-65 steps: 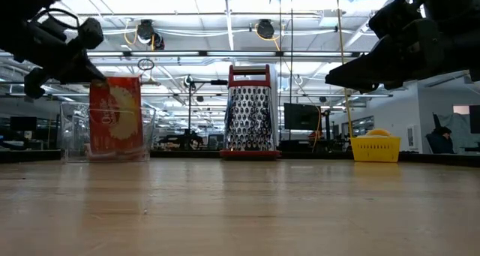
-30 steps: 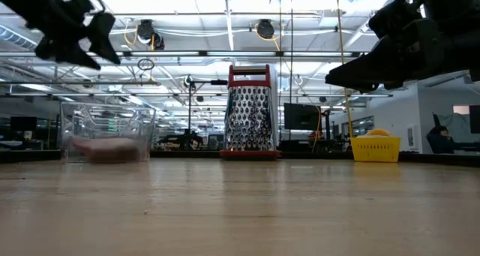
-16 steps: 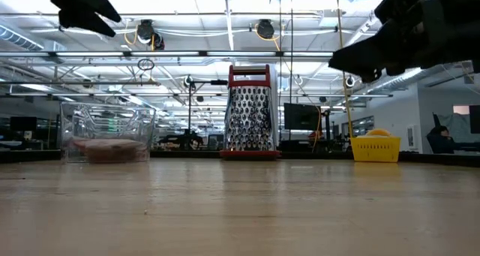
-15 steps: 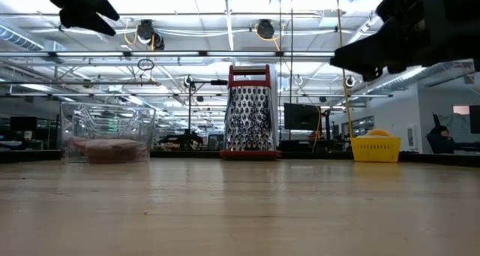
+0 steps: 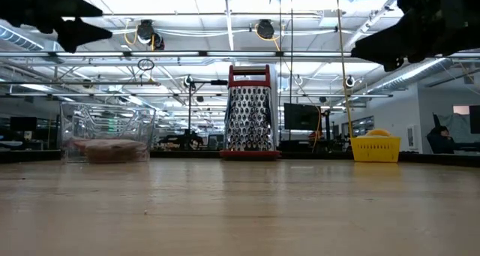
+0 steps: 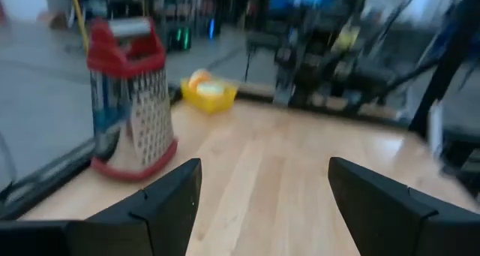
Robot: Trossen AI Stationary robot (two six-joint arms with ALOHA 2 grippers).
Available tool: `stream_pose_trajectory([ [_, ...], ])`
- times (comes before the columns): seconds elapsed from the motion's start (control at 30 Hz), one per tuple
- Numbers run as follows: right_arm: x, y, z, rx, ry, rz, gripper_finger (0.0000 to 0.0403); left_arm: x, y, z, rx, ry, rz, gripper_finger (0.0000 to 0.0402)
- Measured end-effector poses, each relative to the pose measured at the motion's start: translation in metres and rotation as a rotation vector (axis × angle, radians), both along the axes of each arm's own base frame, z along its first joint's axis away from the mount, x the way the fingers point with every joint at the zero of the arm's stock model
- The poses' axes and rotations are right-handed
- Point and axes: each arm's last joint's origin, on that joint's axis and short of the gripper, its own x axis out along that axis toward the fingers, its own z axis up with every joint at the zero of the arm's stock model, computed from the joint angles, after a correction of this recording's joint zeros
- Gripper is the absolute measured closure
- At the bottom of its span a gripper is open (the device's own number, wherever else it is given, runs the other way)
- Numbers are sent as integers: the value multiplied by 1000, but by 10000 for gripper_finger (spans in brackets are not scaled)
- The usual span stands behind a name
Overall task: Pick & Place Food Item
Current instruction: Return to Home Position
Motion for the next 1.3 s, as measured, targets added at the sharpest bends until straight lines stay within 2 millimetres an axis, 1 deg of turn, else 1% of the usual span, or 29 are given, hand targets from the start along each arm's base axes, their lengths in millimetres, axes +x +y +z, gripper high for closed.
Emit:
stream_pose_trajectory([
  [0.1, -7, -2, 2, 5, -7, 0, 257, -12, 0, -11, 23, -79, -55, 106],
  [0.2, -13, -3, 4, 10, -25, 1, 258, -7, -2, -21, 55, -47, -97, 107],
  [0.3, -17, -3, 3, 8, -52, 1, 257, -1, -3, -22, 47, -78, -95, 111],
  [0.4, -20, -4, -4, -12, -58, 3, 257, 4, -4, -42, 59, -30, -126, 112],
  [0.5, -24, -5, -13, -23, -60, 8, 259, 6, -5, -43, 56, -95, -139, 109],
  [0.57, -27, -5, -15, -20, -86, 34, 259, 10, -5, -56, 47, -51, -143, 107],
  [0.6, -28, -4, -16, -17, -100, 55, 258, 11, -6, -59, 44, -48, -145, 106],
  [0.67, -31, -4, -16, -11, -131, 92, 257, 12, -6, -59, 36, -95, -145, 106],
  [0.77, -35, -3, -13, -13, -182, 151, 258, 15, -7, -65, 37, -107, -160, 105],
  [0.83, -36, -2, -11, -17, -205, 186, 259, 16, -7, -66, 49, -143, -184, 105],
  [0.87, -37, -2, -11, -20, -207, 202, 259, 16, -8, -65, 57, -164, -195, 105],
  [0.93, -37, -1, -11, -22, -213, 250, 258, 18, -9, -71, 70, -162, -215, 105],
  [1.1, -37, 2, -15, -30, -173, 342, 258, 18, -9, -70, 68, -172, -219, 105],
  [1.2, -37, 2, -18, -43, -140, 345, 258, 18, -9, -70, 54, -169, -218, 105],
  [1.3, -37, 2, -16, -50, -159, 345, 257, 19, -9, -71, -12, -165, -216, 105],
])
